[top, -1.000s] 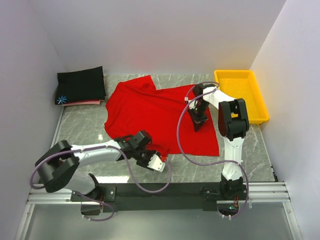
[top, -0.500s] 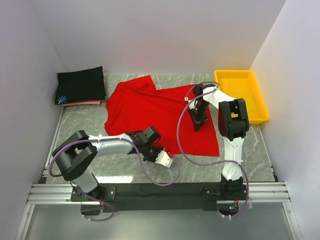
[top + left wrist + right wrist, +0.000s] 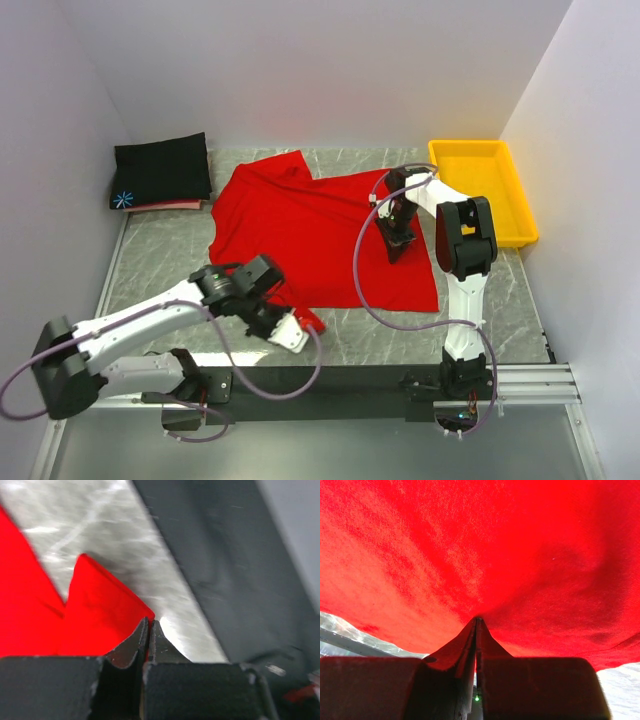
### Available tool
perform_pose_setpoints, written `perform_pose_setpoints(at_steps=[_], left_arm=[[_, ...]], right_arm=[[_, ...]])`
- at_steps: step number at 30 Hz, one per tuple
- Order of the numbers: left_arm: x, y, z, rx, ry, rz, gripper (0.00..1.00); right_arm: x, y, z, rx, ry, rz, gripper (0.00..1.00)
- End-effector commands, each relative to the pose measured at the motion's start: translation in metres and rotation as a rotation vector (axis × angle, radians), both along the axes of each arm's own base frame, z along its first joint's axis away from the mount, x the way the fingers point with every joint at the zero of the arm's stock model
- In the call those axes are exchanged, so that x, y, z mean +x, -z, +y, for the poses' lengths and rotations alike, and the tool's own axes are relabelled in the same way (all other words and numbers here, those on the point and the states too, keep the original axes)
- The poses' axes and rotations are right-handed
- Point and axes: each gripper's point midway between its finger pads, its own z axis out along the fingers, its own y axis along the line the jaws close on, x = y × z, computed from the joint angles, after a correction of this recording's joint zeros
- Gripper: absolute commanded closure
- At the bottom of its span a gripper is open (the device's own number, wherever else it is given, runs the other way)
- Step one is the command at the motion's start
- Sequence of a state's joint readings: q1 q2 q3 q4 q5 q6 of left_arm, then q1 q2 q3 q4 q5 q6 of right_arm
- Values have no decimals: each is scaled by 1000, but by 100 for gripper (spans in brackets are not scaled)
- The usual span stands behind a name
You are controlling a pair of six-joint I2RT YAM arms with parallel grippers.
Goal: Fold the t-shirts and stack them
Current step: Flatten the tshirt out
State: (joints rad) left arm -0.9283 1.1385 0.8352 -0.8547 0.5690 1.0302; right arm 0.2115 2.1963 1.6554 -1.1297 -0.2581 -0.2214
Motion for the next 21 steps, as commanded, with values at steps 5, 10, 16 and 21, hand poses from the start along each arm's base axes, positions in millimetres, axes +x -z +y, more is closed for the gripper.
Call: perform_pose_setpoints(at_steps=[5,10,16,21], left_arm=[[-63,2,63,128,47,178,99],[-76,-8,81,172,109,194,99],[-75,-22,82,225,68,221,55],[-29,-51,75,134,-160,146,52]], right_arm=[[5,14,-6,-39,-26,-11,92],[6,11,-7,-43,-26,-15,92],[6,-1,-4,-18,-48,-26,84],[0,-37,-6,1,-88,-98,76]])
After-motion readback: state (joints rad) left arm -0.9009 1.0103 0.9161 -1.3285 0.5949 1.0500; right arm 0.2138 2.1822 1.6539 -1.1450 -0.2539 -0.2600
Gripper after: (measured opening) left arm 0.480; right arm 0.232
